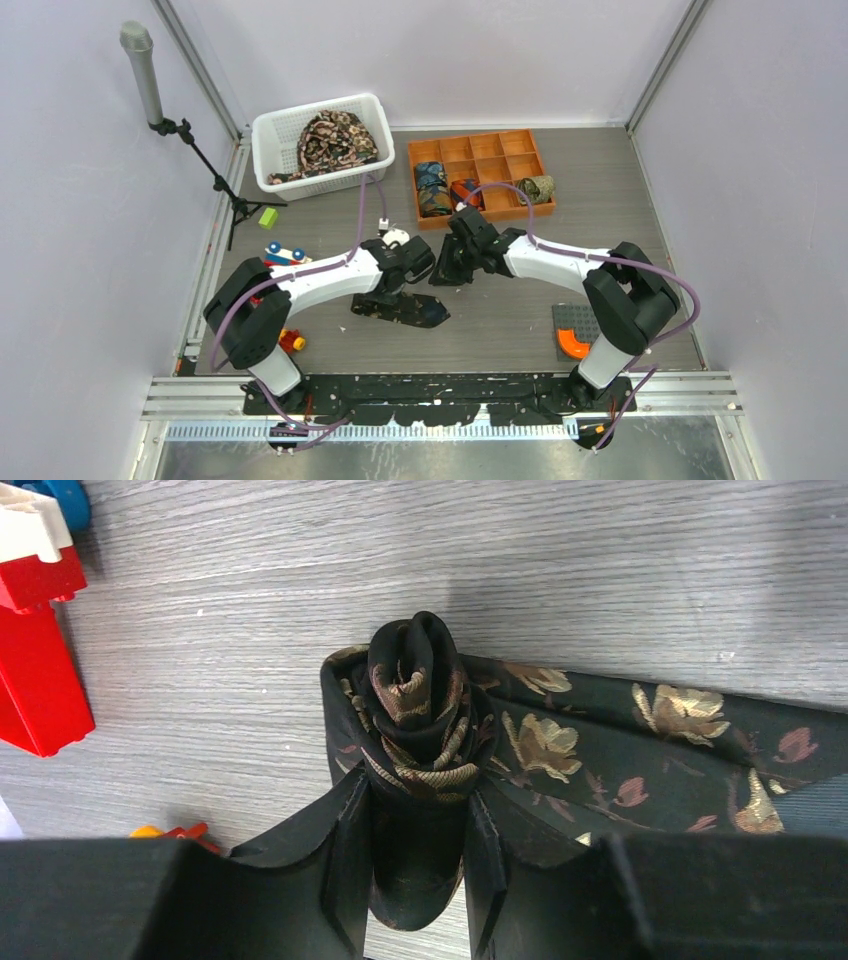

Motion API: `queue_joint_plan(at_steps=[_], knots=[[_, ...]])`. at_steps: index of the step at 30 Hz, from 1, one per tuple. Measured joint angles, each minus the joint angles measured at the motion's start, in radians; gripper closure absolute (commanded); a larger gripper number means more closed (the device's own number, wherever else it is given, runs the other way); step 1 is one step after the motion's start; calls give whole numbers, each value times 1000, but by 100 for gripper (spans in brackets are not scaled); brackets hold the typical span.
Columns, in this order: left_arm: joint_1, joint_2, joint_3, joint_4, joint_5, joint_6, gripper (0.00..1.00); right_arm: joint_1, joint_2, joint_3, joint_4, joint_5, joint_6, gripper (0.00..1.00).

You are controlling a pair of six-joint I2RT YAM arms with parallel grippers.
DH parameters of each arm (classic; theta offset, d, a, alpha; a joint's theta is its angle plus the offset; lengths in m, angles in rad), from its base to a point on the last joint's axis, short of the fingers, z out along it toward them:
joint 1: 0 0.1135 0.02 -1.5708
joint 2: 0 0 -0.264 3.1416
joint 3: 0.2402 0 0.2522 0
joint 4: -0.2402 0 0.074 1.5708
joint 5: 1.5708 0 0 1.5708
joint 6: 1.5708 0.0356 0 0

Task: Roll the ties
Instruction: Roll the tie at the center of the board.

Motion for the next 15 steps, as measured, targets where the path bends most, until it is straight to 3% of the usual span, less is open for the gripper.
queue_joint_plan(at_steps=[15], knots=[[-37,54,28,8,31,-30,48,-8,-21,-10,-12,7,-11,82]])
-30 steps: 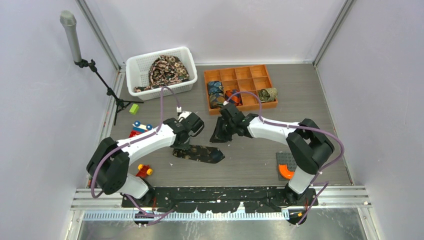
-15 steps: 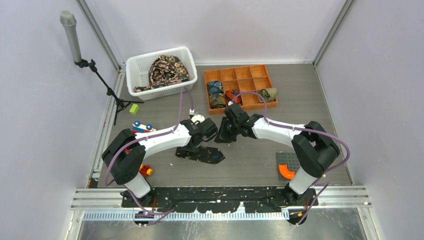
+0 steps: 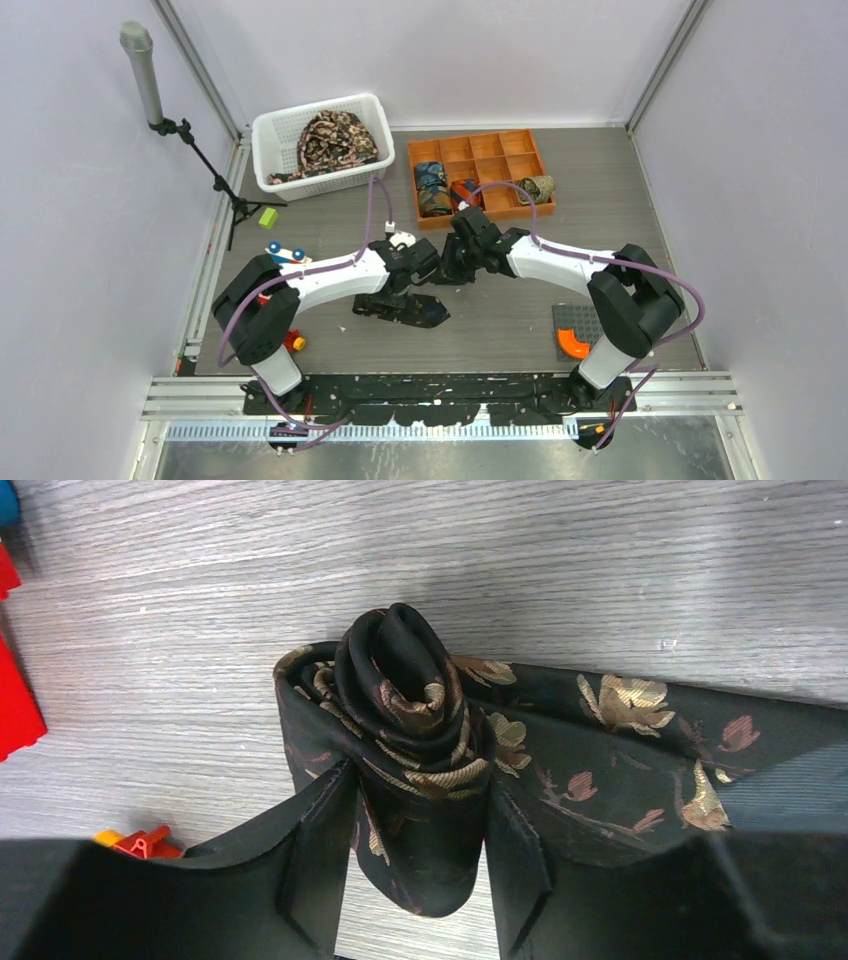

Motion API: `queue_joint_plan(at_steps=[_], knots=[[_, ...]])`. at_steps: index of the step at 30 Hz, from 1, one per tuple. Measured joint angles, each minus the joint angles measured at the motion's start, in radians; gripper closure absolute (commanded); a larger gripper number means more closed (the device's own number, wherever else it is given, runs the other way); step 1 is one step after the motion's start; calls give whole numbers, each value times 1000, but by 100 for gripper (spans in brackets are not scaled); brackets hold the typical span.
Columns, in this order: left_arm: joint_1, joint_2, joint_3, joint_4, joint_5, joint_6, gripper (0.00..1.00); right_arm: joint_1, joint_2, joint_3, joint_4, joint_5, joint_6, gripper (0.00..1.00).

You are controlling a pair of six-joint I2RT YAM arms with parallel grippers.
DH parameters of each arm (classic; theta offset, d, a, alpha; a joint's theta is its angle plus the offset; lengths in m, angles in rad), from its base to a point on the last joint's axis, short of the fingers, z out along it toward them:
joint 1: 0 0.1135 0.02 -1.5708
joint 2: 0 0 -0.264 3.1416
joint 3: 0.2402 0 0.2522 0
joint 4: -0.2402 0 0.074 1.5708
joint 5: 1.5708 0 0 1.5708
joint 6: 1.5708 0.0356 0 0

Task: Roll the ties
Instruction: Roll the tie at the center of the board.

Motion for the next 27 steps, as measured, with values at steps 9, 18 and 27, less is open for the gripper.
queue_joint_plan(at_steps=[9,18,27], knots=[[0,-1,0,29,45,-1,42,-2,0,0,0,0,-3,82],[0,-43,0,49,97,4,39,-2,-1,0,-7,3,-3,82],[6,-92,-2,53,124,9,39,-2,-1,0,-6,2,-2,80]])
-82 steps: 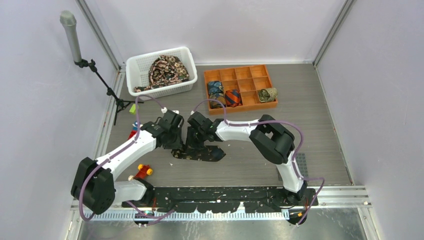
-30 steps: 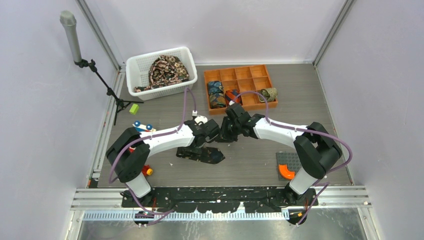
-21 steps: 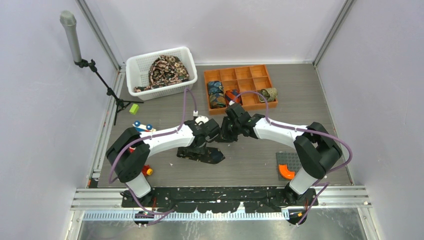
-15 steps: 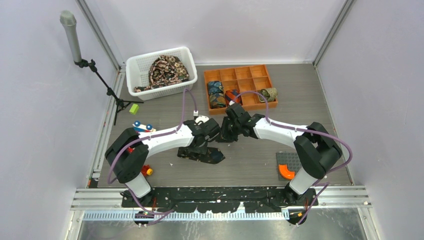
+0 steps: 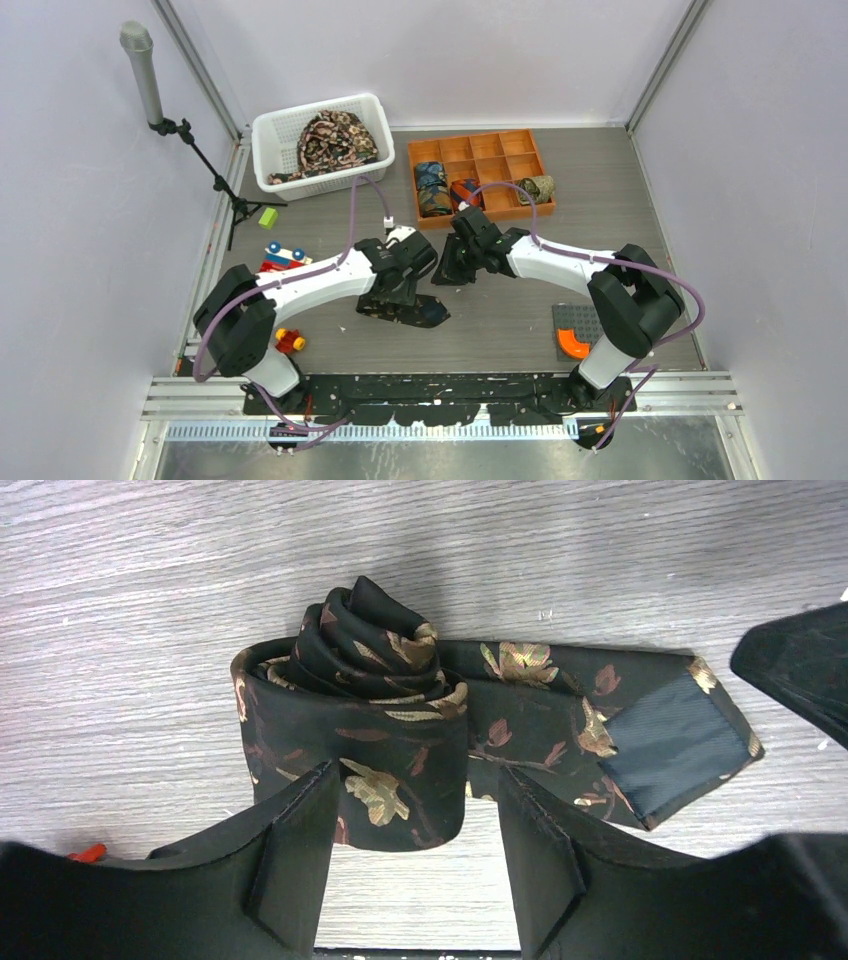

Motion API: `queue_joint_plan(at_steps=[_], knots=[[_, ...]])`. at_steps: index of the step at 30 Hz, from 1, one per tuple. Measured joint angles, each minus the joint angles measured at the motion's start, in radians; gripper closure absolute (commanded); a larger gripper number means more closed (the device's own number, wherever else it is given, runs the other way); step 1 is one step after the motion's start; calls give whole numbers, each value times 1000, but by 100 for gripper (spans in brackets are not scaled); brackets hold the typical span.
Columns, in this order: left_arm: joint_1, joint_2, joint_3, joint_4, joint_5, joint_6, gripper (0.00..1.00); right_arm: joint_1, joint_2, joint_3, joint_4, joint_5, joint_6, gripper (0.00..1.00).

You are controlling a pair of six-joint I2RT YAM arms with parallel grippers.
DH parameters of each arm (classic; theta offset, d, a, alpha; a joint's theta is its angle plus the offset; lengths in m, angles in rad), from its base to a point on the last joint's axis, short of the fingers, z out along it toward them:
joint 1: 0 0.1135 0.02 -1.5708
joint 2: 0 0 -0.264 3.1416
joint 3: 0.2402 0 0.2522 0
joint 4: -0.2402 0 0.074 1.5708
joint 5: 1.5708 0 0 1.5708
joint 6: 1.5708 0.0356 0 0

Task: Roll the ties
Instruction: Roll the tie at the center of the board.

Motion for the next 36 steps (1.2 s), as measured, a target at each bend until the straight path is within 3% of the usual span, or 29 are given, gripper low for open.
queue_joint_plan(at_steps=[6,13,19,31,36], knots=[[19,-54,-5,0,8,13,39,11,0,0,9,-10,0,73],[55,-134,-23,-6,16,31,38,47,0,4,31,-22,-1,55],[151,-287,-80,-1,63,87,23,103,0,31,45,-27,-1,44],[395,-467,-232,94,275,217,11,196,99,169,74,-38,-6,41],[482,-508,-292,124,383,235,11,211,158,202,54,-37,-9,44]])
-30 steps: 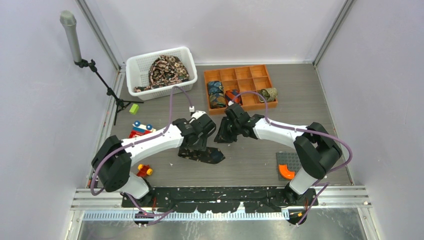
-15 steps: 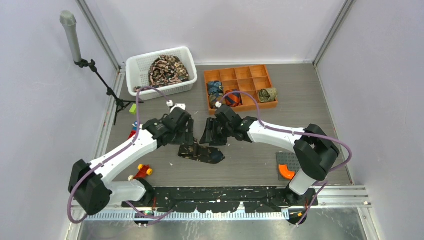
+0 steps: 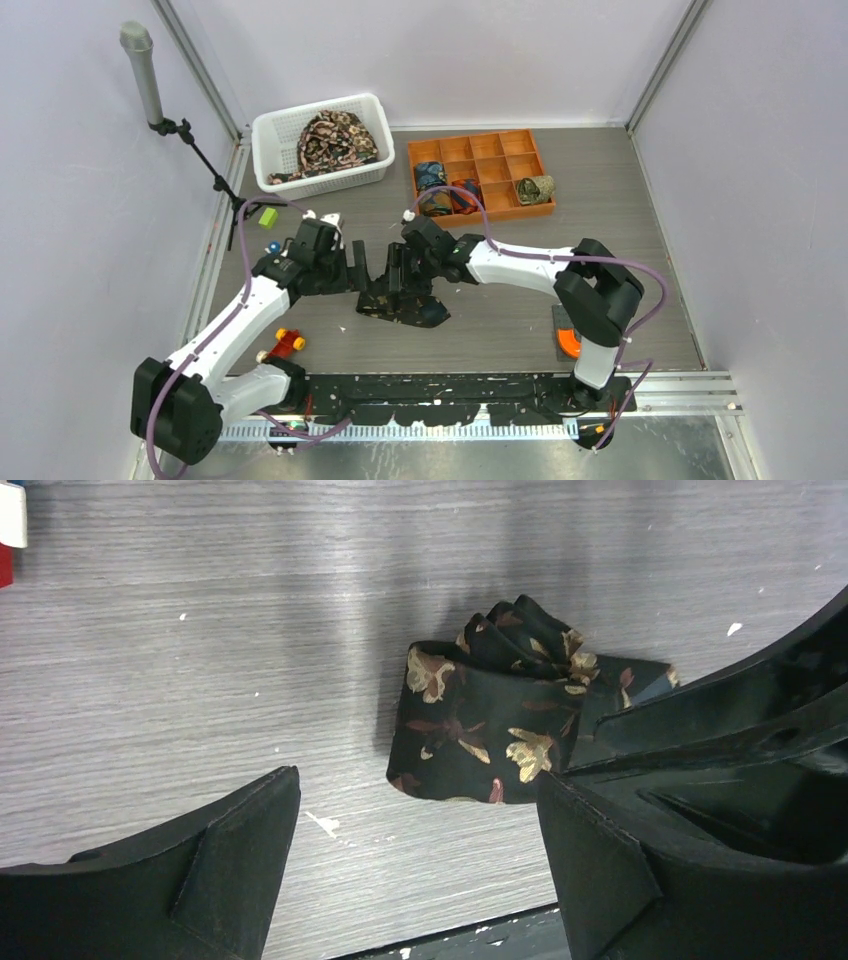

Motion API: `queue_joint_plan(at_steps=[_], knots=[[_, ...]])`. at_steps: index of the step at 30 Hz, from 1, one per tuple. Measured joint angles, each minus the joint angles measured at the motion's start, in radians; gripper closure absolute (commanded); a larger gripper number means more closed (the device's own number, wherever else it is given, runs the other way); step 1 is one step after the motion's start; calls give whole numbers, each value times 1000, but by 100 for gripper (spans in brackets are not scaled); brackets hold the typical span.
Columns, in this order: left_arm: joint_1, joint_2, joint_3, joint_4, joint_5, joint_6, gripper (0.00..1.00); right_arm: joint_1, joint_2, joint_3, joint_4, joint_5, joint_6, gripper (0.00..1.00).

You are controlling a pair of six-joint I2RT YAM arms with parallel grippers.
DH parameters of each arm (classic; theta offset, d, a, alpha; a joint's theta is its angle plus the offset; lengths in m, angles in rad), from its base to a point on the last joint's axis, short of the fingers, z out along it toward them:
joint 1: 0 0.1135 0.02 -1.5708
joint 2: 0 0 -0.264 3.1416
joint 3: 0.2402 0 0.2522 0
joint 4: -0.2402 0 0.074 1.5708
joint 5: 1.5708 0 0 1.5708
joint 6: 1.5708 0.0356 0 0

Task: Roll the ties
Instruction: Roll the tie at the center of the board.

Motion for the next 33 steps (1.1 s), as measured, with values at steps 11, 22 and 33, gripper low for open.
queue_joint_plan(at_steps=[11,22,33], knots=[[159,-8,-139,144,219,-33,17,3,53,37,-34,12,-4,56],[163,-3,-179,255,264,-39,19,3,80,42,-63,30,-19,64],[163,19,-221,339,298,-57,20,3,80,39,-70,45,-23,67]])
